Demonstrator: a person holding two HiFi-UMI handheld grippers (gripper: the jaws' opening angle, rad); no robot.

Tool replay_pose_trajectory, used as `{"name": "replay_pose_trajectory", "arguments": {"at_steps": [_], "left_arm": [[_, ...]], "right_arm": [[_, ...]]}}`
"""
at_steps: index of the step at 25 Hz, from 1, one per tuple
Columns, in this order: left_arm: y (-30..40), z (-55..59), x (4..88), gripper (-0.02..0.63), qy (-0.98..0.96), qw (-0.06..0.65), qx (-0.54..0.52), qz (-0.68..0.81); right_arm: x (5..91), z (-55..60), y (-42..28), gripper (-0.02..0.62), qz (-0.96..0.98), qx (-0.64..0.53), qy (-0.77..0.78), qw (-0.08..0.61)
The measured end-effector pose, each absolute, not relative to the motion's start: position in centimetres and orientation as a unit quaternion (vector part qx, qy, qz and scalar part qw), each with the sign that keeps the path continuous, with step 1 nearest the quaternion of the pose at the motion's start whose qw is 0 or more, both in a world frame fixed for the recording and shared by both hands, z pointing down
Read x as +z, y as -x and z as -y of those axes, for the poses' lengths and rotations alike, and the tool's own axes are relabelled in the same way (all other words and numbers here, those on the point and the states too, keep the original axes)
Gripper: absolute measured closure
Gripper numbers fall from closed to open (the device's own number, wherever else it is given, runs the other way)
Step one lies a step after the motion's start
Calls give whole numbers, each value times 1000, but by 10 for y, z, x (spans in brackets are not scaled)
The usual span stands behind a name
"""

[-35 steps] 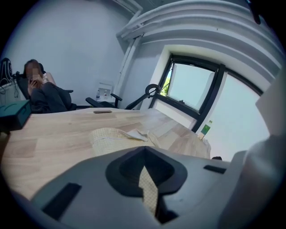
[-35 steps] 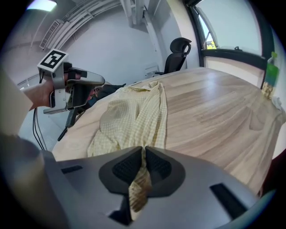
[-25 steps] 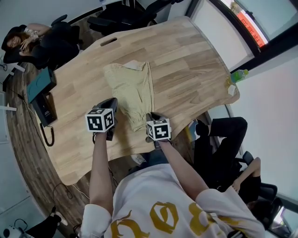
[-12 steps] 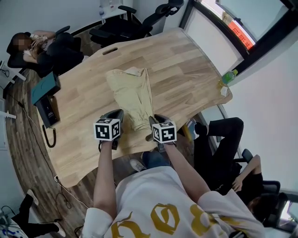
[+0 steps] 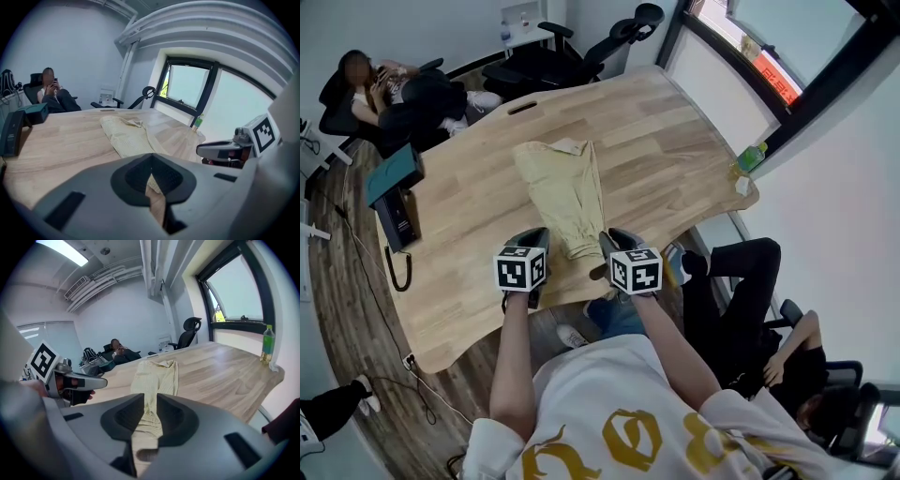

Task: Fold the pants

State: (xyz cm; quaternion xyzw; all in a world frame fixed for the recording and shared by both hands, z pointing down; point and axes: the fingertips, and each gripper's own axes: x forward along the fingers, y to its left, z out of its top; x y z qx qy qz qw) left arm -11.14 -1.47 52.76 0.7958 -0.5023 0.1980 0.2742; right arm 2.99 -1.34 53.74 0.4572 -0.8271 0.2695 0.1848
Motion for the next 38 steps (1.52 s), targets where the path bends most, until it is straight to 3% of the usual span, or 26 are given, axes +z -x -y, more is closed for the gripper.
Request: {"name": "replay_pose_trajectory", "arguments": {"at_steps": [19,28,34,38], "left_arm": [[80,-7,589,598,-799,362,231,421],[64,-19,602,595,-851,302,338,265],[50,-28,606,458,-867,258,404,140],[50,-29,618,436,-856,215,462,91]], "right_arm": [[561,12,-14,495,875,259,-349,214],[576,11,-8,451,908,184,-232,298],[586,-8,9,400,924,132,-118,340],[602,-7,12,394,920,88,-73,374]]}}
